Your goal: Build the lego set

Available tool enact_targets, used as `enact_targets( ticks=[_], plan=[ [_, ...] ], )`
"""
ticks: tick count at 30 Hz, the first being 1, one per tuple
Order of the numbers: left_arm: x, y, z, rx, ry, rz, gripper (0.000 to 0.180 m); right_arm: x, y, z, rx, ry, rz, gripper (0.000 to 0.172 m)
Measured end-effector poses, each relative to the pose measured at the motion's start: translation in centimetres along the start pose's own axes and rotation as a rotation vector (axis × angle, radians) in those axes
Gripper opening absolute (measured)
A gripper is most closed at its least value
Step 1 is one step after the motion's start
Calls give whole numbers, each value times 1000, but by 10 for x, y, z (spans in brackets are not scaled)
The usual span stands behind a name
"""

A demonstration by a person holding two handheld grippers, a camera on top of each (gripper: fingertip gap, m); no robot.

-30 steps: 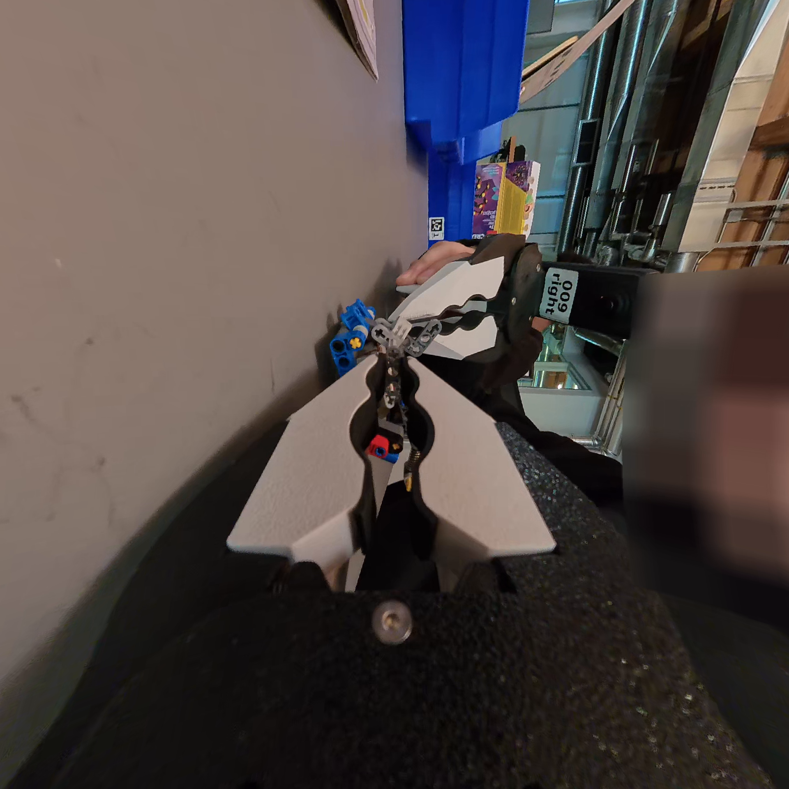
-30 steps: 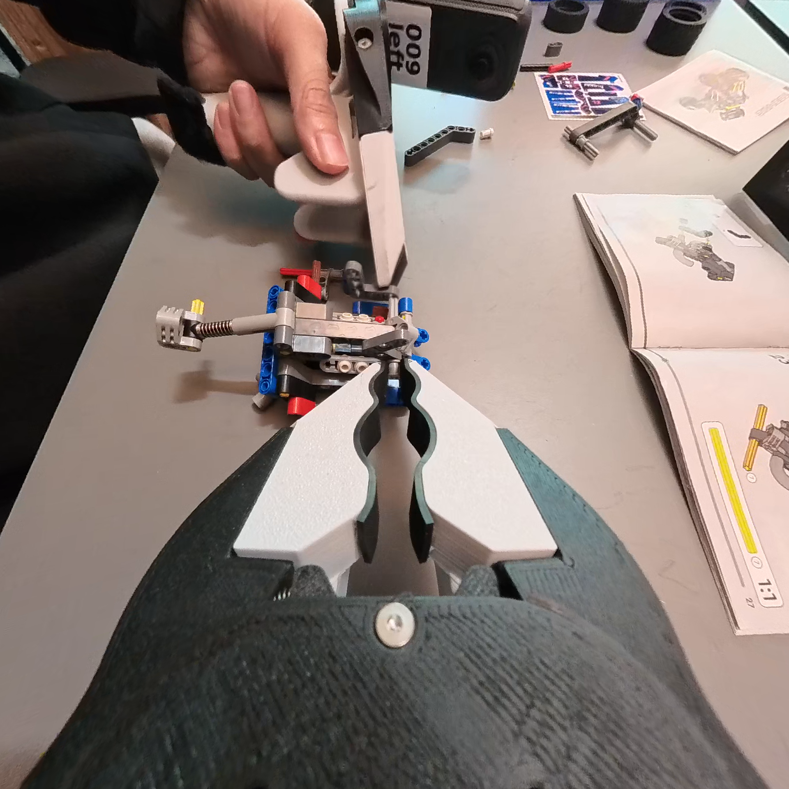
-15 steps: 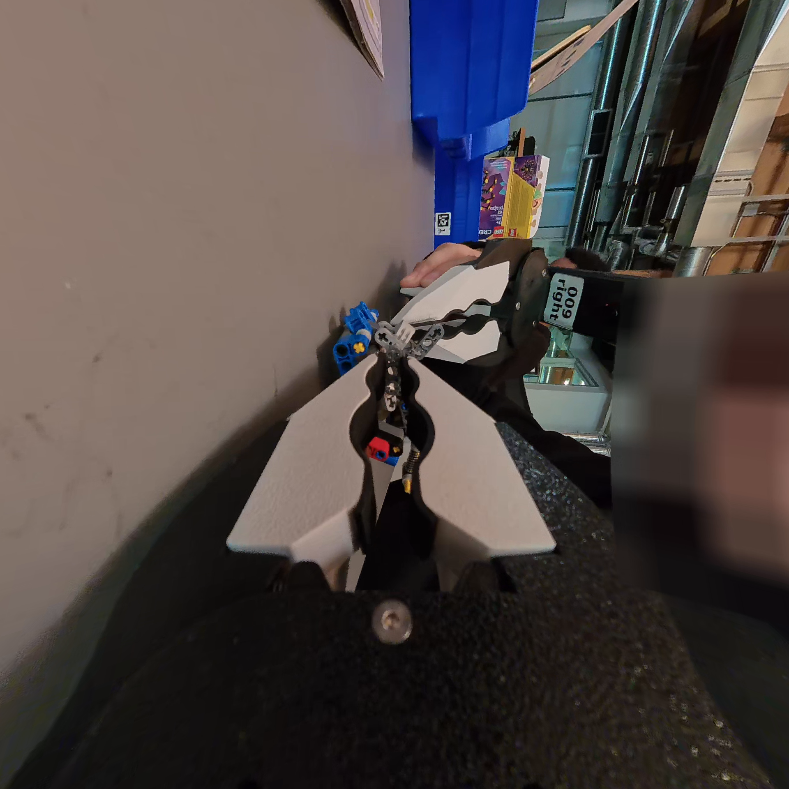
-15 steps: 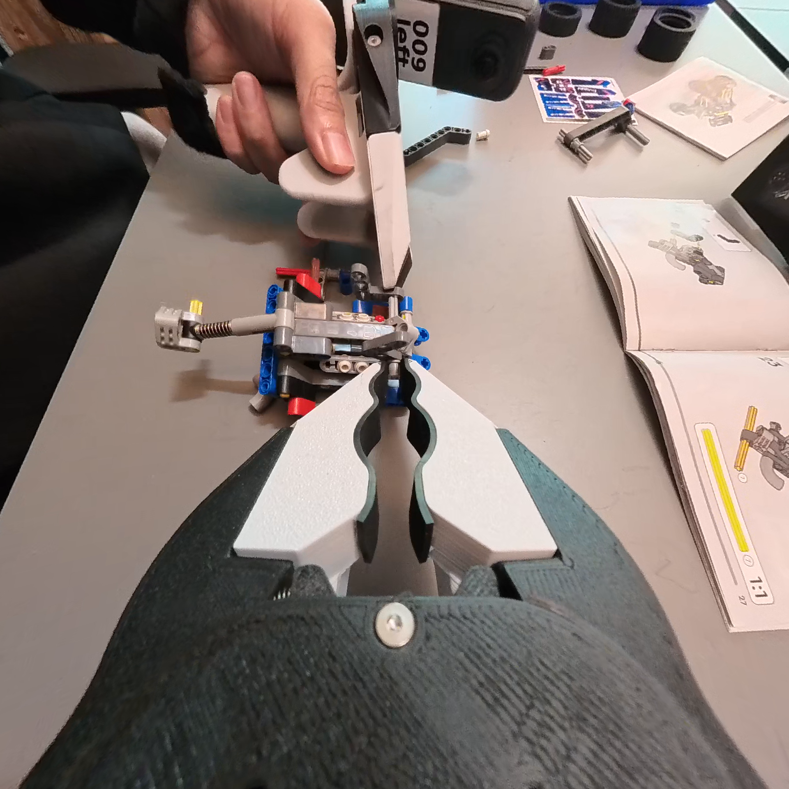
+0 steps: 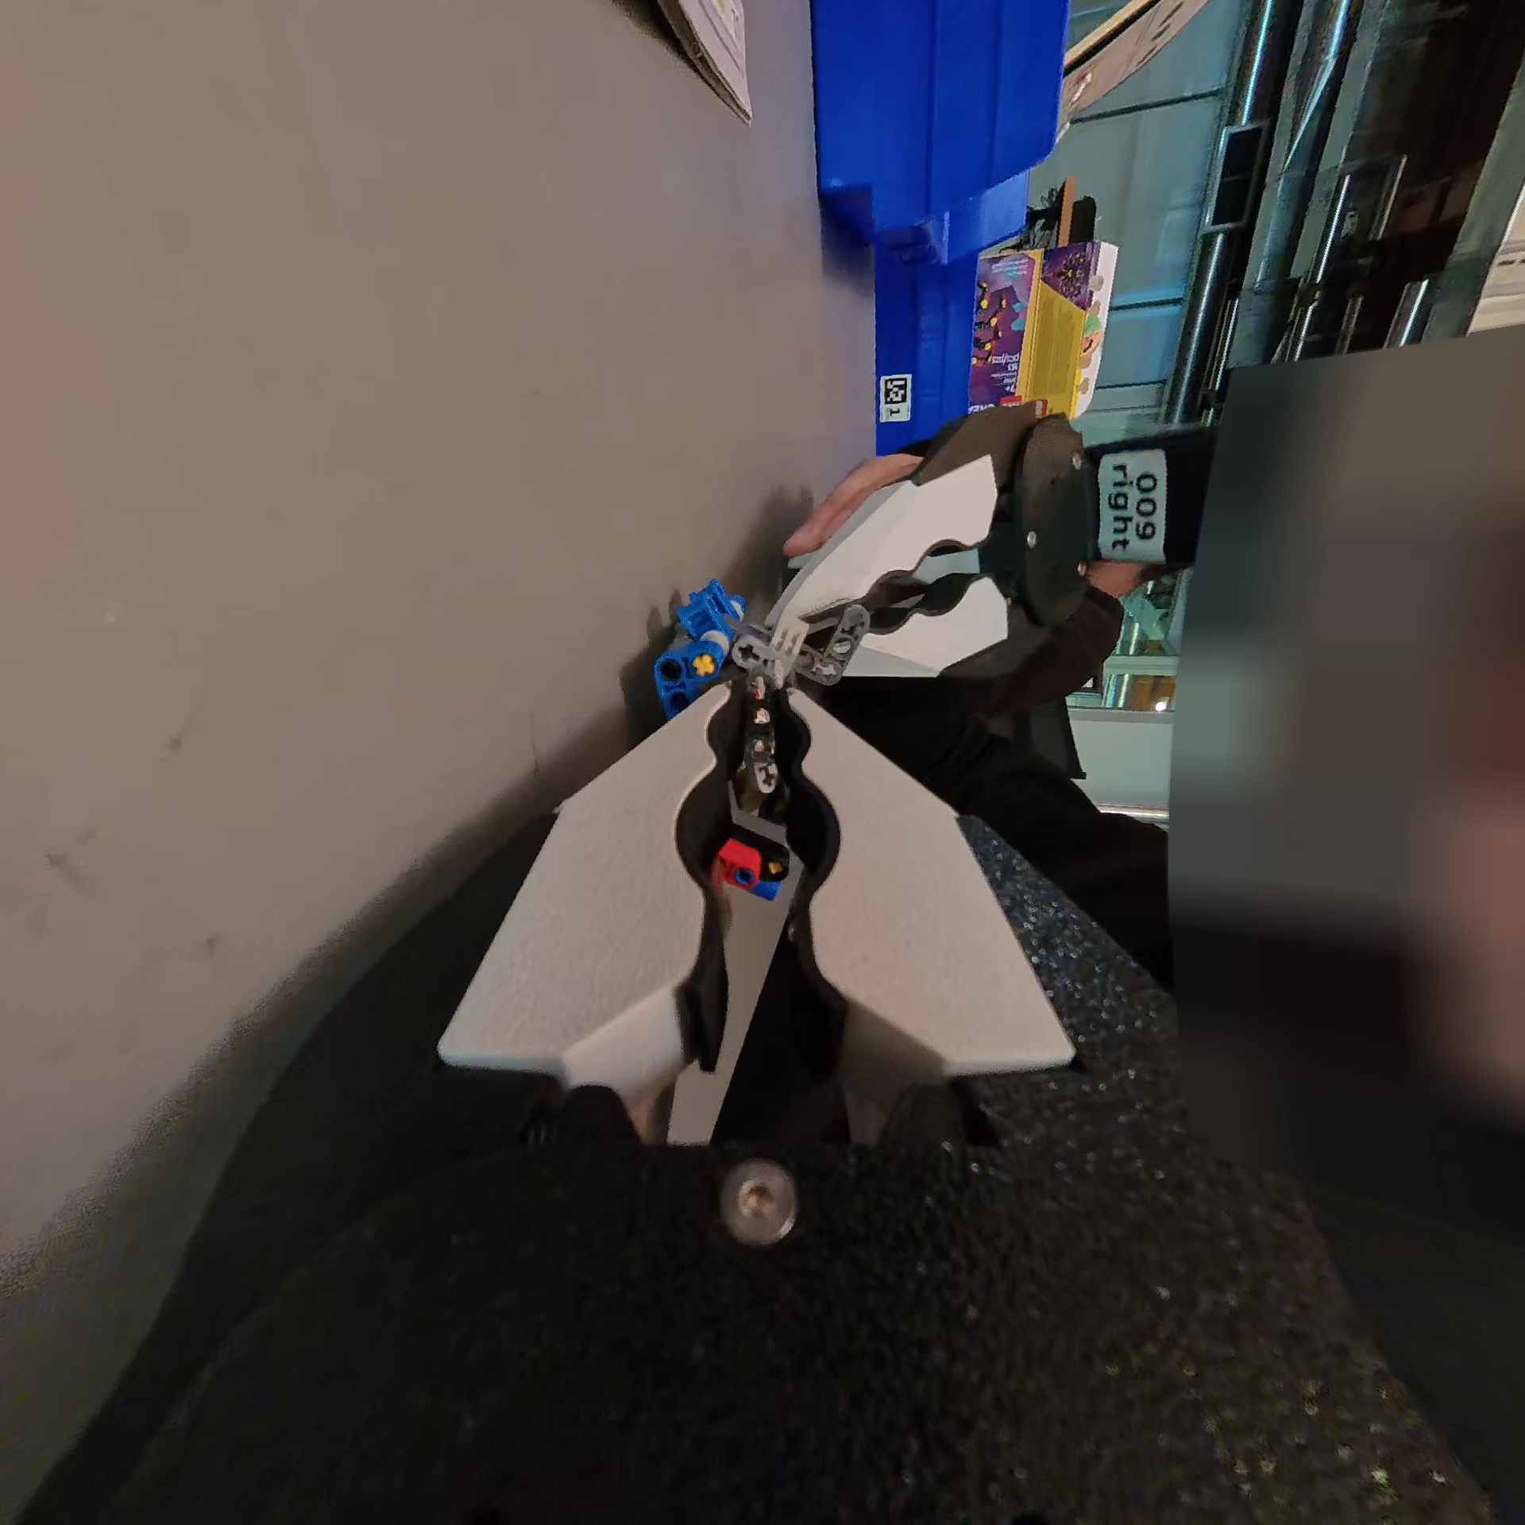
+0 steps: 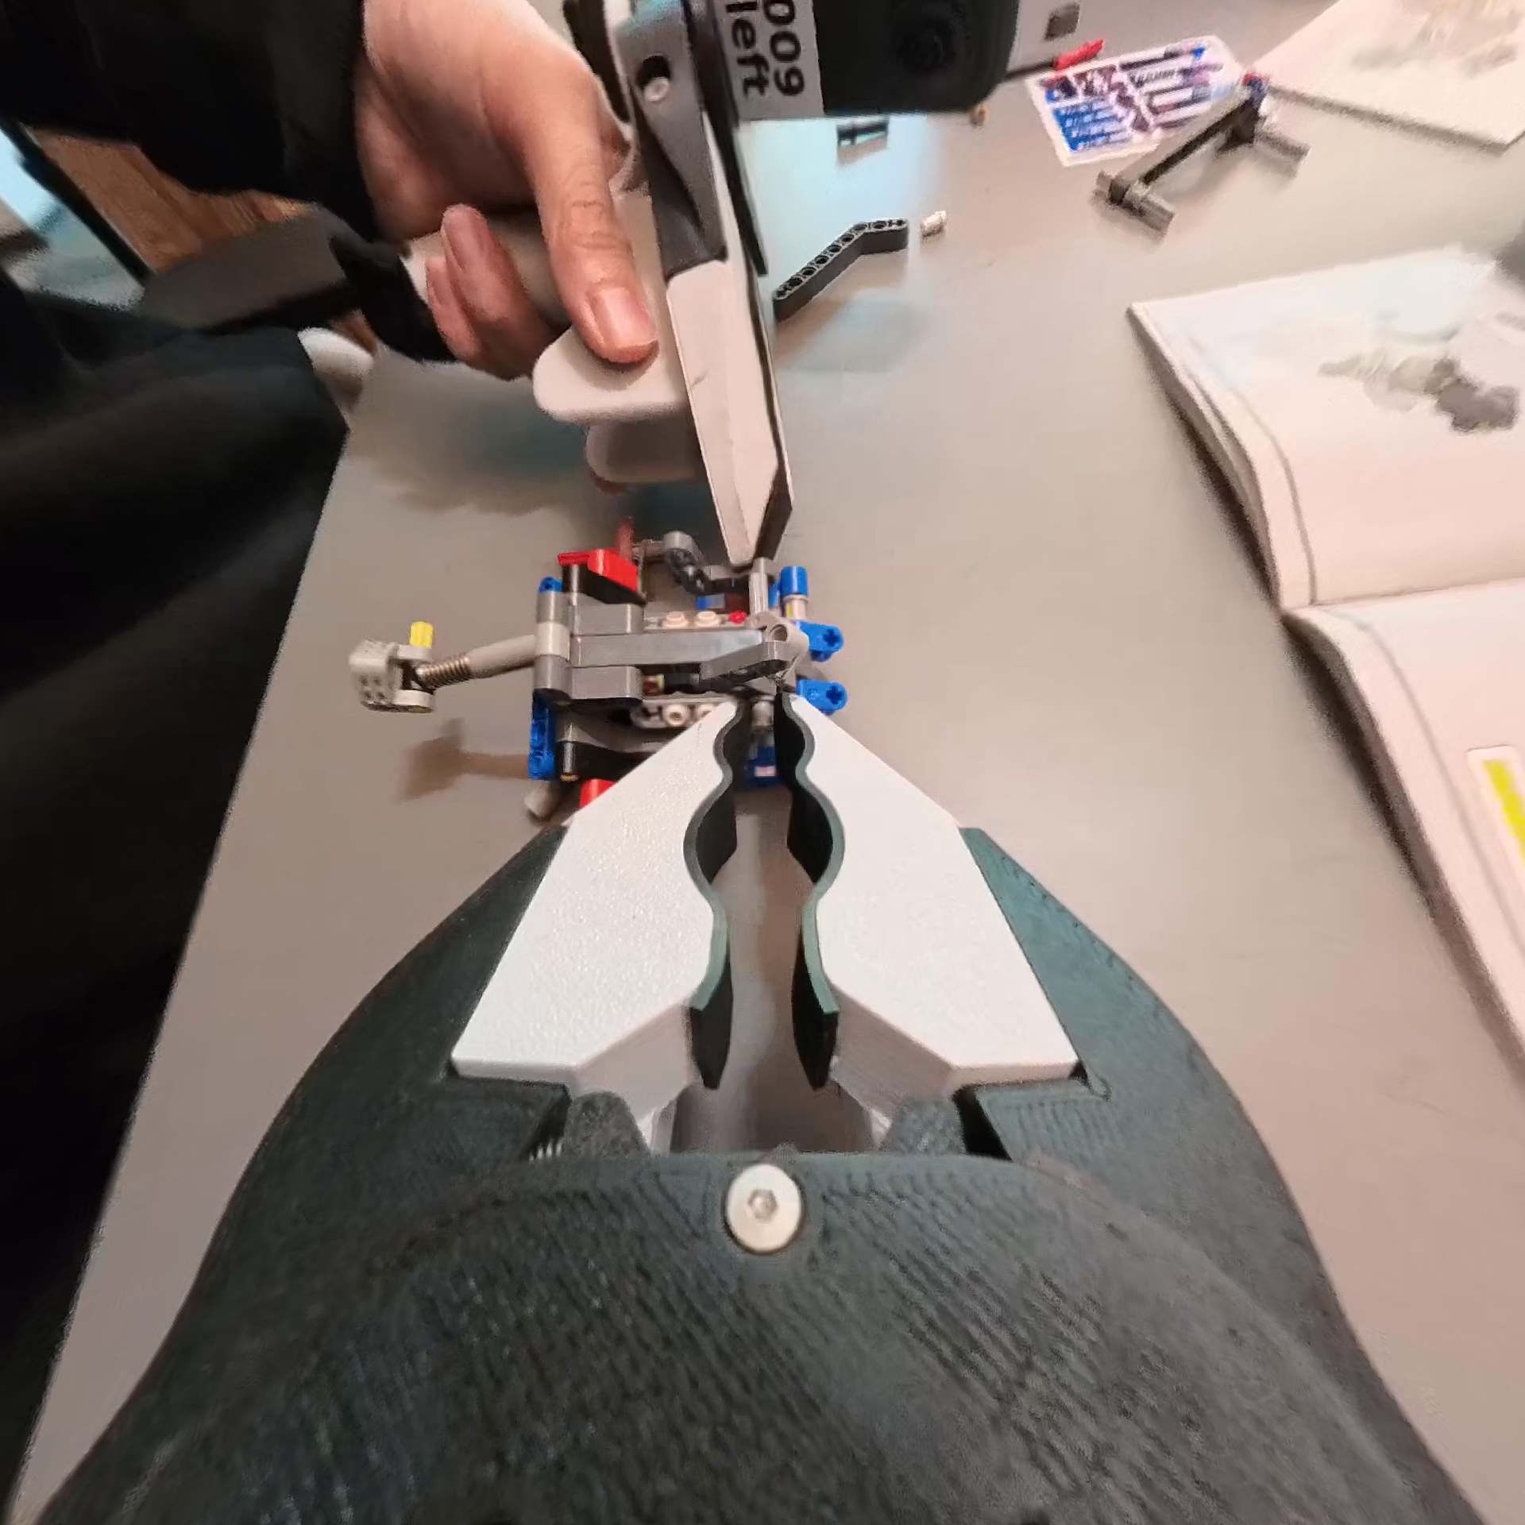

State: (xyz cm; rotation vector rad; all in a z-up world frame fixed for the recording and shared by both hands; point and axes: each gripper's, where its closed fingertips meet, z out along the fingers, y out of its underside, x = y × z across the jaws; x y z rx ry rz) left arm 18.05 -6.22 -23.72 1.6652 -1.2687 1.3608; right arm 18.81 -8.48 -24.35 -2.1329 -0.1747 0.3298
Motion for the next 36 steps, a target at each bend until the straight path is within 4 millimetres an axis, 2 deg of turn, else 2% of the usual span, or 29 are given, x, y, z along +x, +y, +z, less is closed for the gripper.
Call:
enact_targets(
  ticks=[1,5,15,18,24,28,31,33,36],
  plan=[
    [0,-1,0,-2,-3,8,3,0,0,0,3,-20,50,4],
    [2,-2,1,-18,0,37,3,-2,1,-1,18,-106,226,3],
    [1,1,0,-58,-18,91,3,-6,0,0,48,-257,481,3],
    [0,2,2,-66,-19,102,3,-10,1,-1,58,-352,590,2],
    [-2,2,0,-48,-2,106,3,-8,-2,-3,77,-348,582,3],
    [0,1,-4,-27,6,116,3,-9,-7,-10,113,-352,530,7],
    [4,0,-7,-10,15,126,3,-8,-4,-15,97,-298,420,12],
    [6,-1,-9,3,18,138,3,0,0,-19,69,-184,253,16],
    [10,-3,-12,22,31,150,3,6,0,-24,31,24,-160,16]
  ],
)
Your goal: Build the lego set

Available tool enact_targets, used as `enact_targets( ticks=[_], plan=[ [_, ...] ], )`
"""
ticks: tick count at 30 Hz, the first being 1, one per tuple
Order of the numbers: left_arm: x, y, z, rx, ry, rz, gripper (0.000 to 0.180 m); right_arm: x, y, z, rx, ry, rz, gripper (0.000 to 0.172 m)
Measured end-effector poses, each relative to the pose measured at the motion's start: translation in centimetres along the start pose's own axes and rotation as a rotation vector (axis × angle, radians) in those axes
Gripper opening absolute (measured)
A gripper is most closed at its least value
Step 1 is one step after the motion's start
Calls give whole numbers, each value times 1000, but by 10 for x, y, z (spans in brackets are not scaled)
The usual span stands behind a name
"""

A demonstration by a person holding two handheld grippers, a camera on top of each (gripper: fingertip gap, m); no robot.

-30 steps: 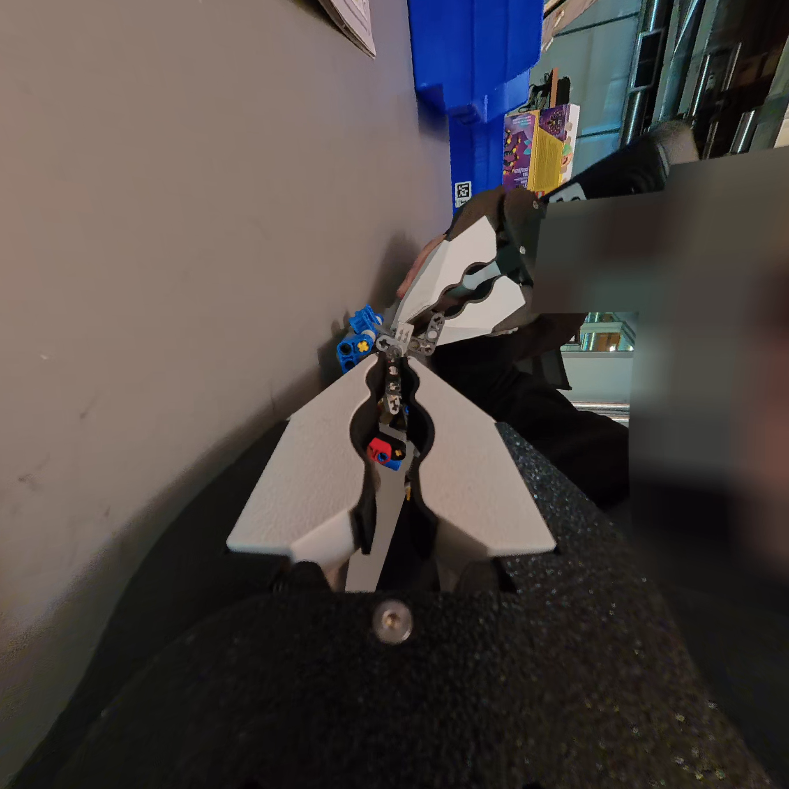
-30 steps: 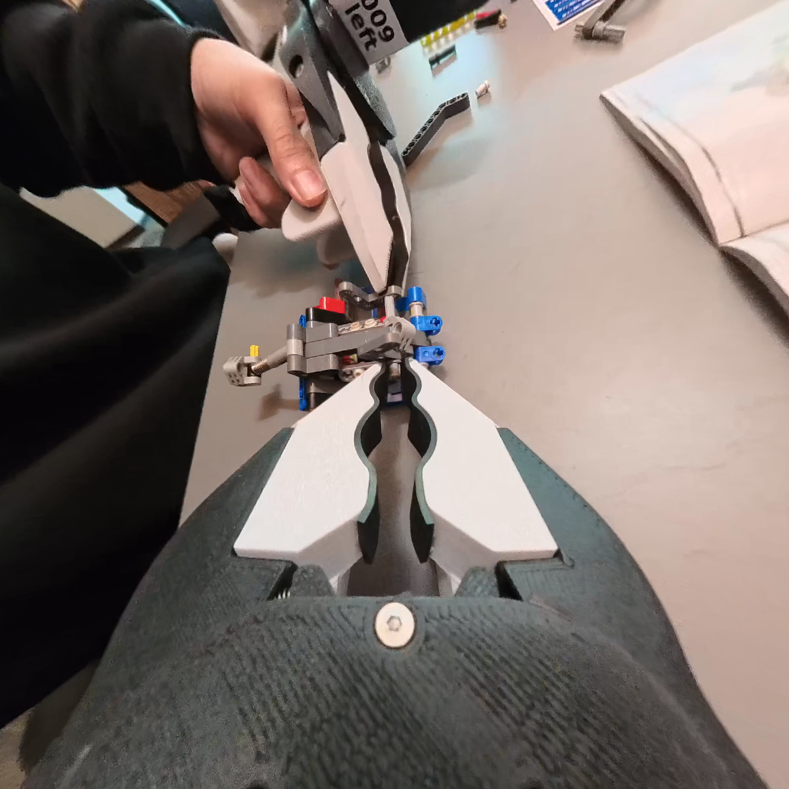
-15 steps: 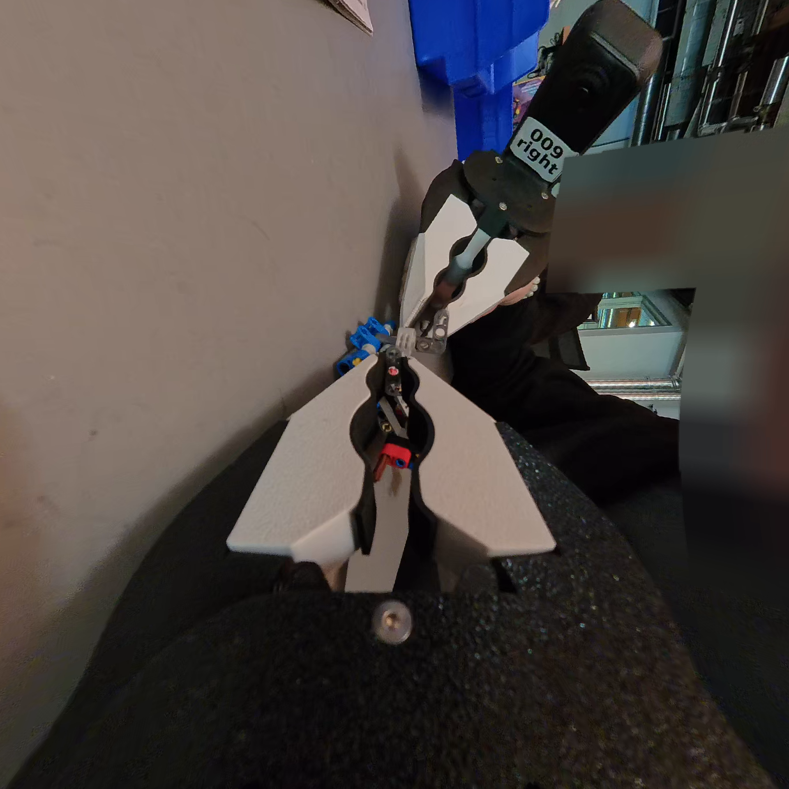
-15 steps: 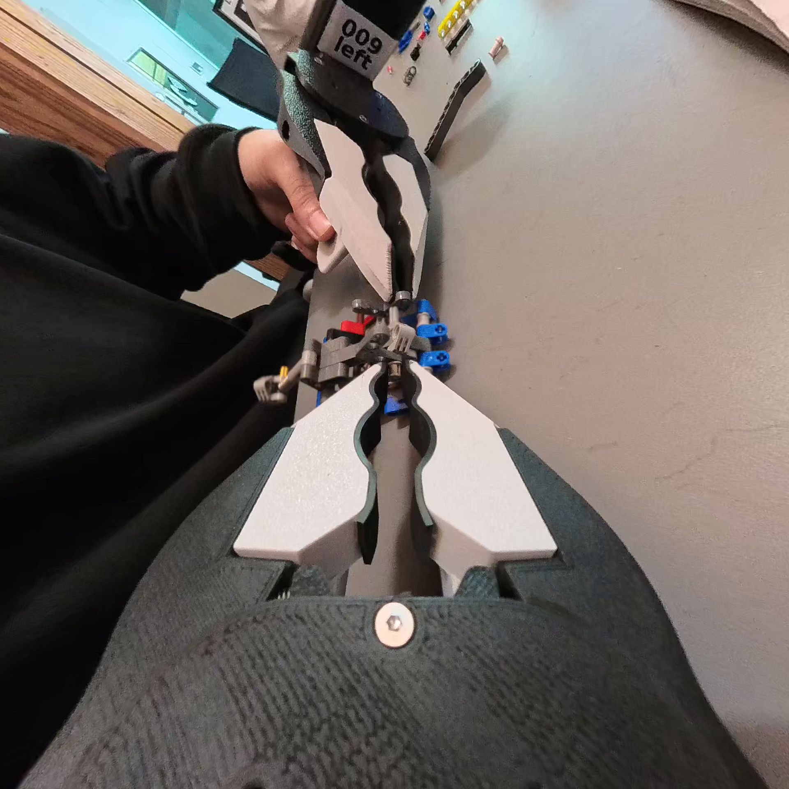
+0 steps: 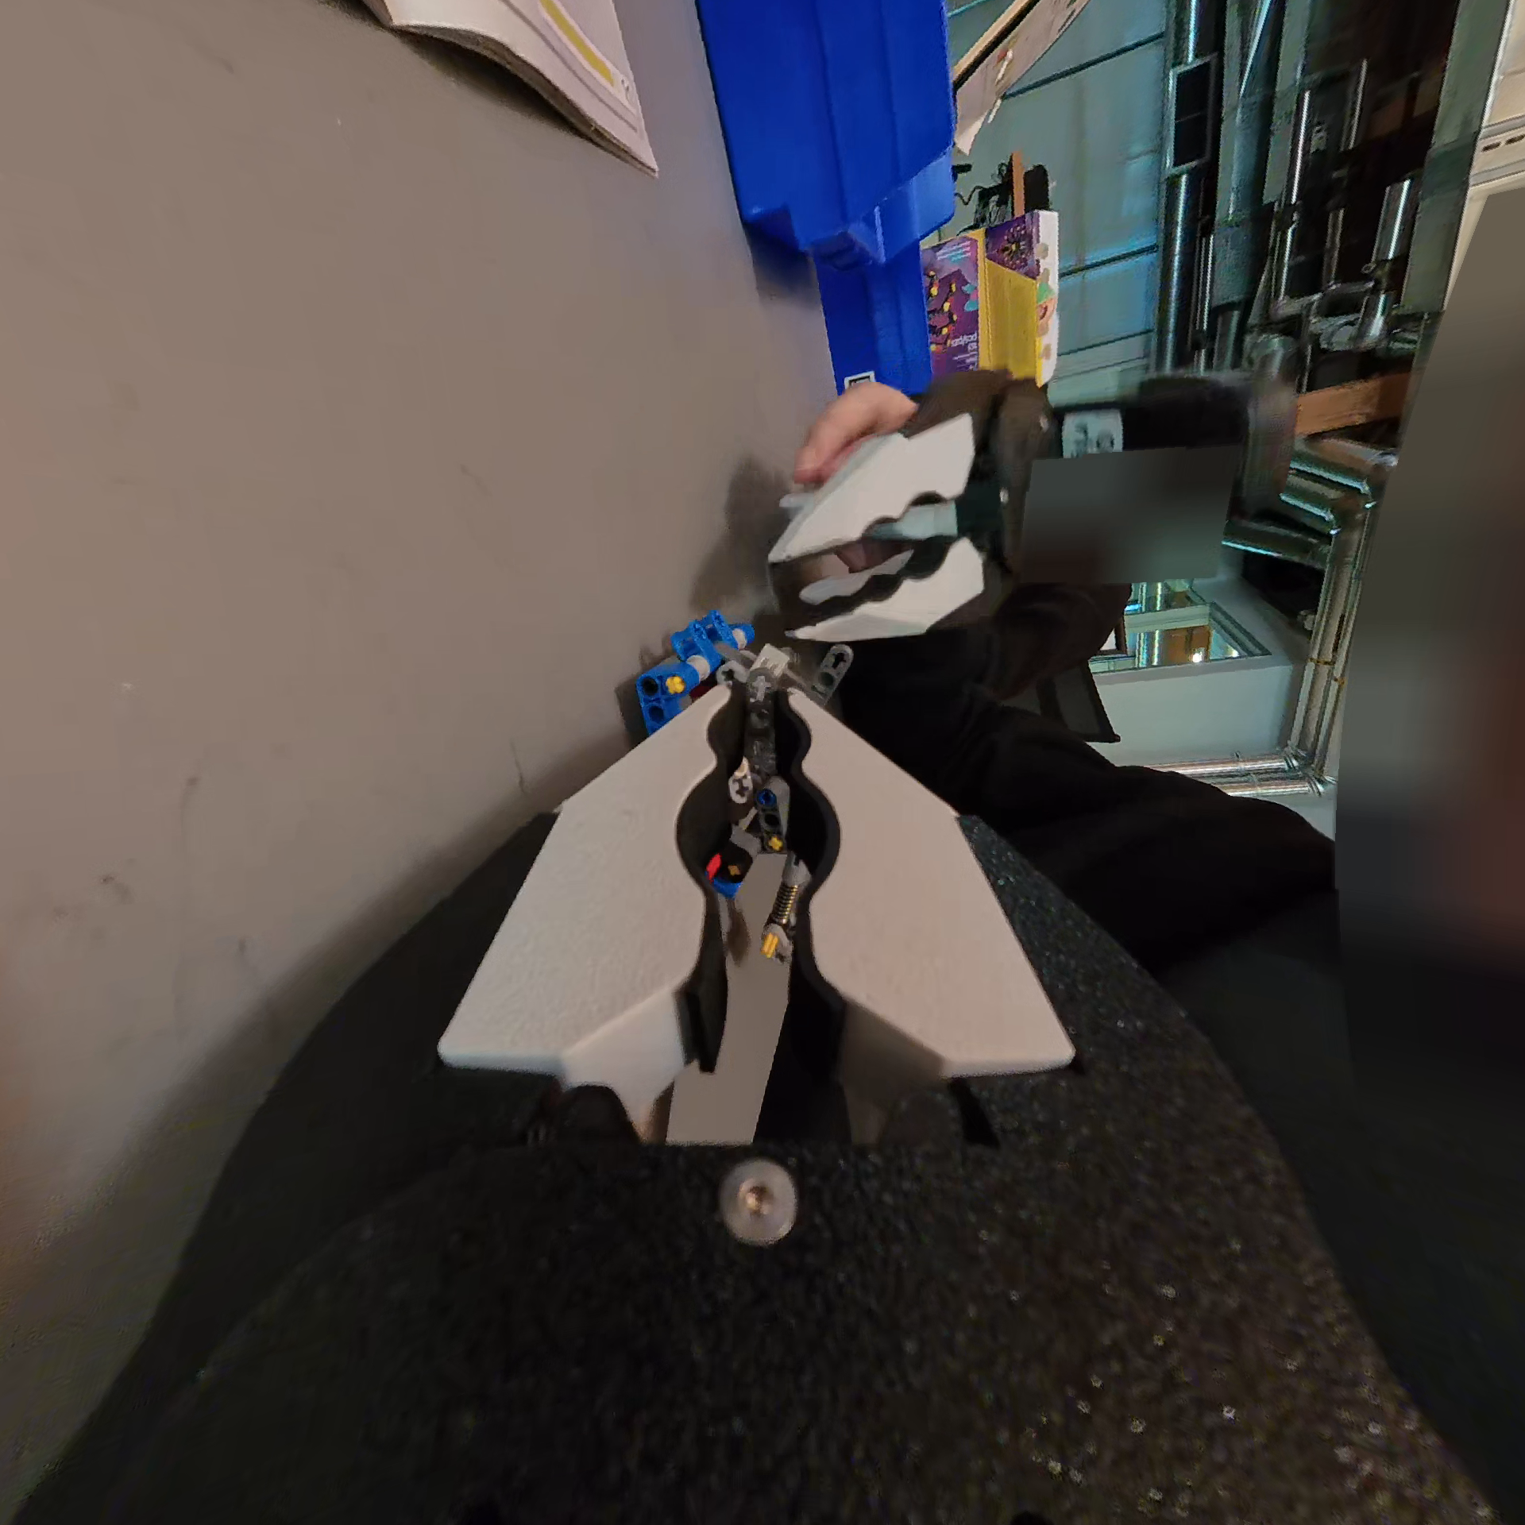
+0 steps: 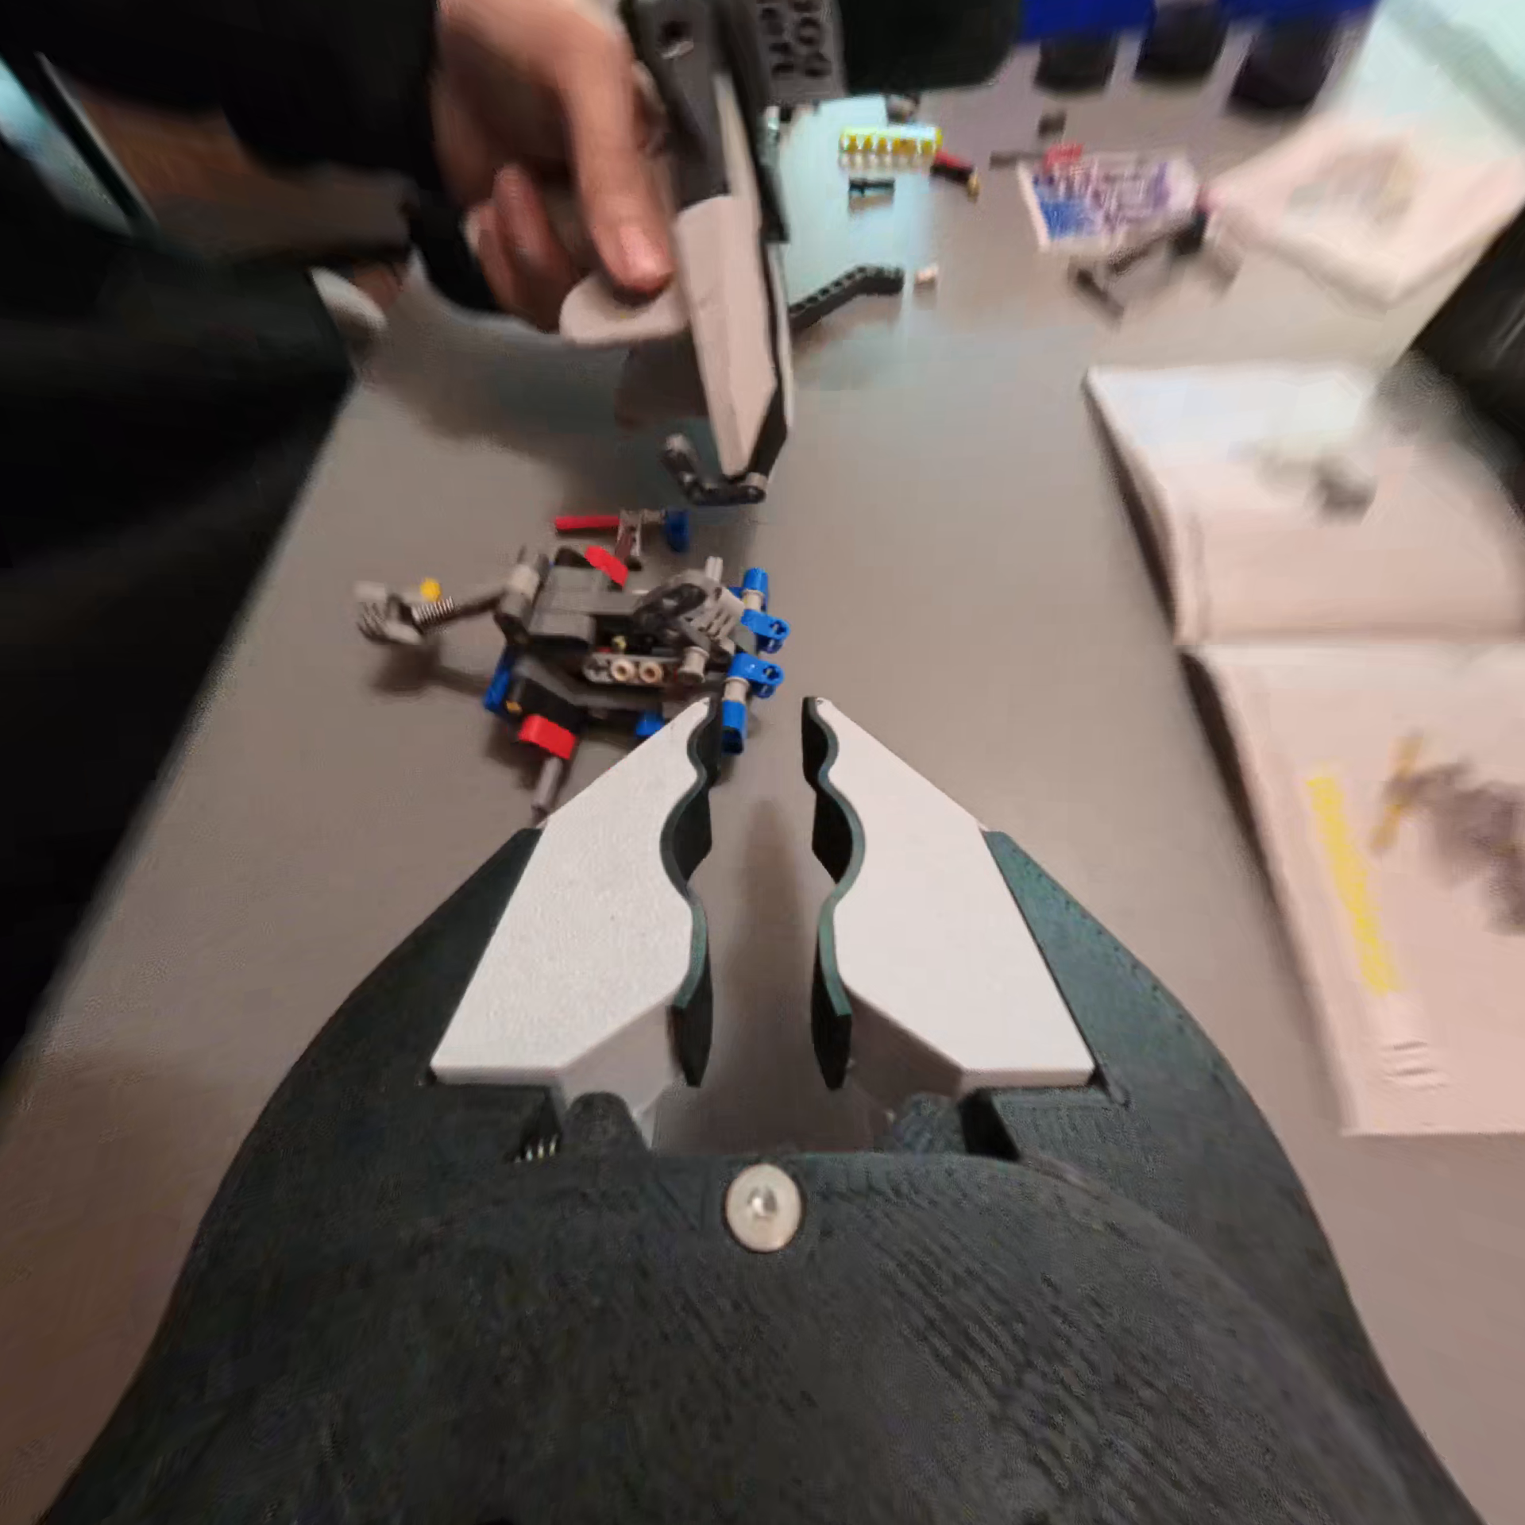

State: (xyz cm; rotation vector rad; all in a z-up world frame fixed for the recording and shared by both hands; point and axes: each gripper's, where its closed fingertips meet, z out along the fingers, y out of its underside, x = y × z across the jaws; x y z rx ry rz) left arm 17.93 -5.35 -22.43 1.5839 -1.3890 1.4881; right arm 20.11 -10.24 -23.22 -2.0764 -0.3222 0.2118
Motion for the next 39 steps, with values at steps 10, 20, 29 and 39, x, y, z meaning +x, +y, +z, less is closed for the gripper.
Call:
enact_targets(
  ticks=[10,20,29,39],
  plan=[
    [4,1,-4,22,11,12,3,-21,-9,11,21,108,-507,9],
    [7,3,-3,20,7,27,3,-20,-7,13,9,144,-566,9],
    [9,4,-3,16,7,36,3,-15,-9,13,29,187,-611,12],
    [6,5,-5,28,17,28,3,-18,-12,20,57,182,-668,13]
  ],
)
